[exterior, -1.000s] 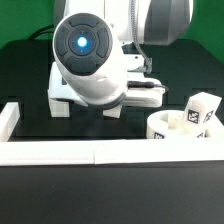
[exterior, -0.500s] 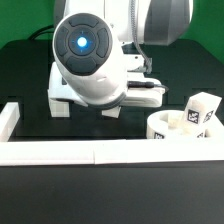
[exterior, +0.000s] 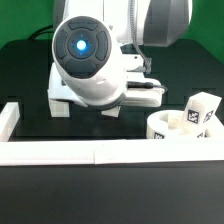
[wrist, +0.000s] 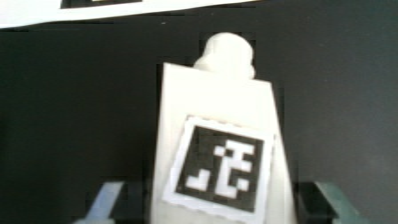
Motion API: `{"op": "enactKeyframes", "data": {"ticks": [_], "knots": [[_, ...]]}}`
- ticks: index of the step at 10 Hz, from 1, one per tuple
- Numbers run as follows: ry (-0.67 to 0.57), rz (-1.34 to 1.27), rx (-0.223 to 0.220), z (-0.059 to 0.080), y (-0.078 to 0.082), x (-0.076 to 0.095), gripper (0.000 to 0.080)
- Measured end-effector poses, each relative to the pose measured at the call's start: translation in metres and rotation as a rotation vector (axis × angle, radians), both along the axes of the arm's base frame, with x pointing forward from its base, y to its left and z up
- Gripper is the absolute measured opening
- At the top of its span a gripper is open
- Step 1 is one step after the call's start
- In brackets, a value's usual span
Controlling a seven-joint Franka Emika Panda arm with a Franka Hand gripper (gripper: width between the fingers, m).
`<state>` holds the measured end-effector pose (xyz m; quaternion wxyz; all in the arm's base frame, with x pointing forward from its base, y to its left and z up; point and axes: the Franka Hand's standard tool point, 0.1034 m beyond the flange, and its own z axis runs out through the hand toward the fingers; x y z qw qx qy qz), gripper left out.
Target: Assemble stool
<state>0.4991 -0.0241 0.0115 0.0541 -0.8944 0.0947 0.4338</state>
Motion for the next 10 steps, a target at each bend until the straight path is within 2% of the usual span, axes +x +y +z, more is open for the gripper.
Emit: {"op": "enactKeyframes", "data": {"ticks": [8, 9, 10], "knots": [[-0.006, 0.001, 0.001, 0.003, 0.000, 0.002, 0.0324], [-0.030, 0.013, 0.005, 0.022, 0.004, 0.014, 0.0324], [-0.083, 0.019, 0.009, 0.050, 0.008, 0.027, 0.0324]]}}
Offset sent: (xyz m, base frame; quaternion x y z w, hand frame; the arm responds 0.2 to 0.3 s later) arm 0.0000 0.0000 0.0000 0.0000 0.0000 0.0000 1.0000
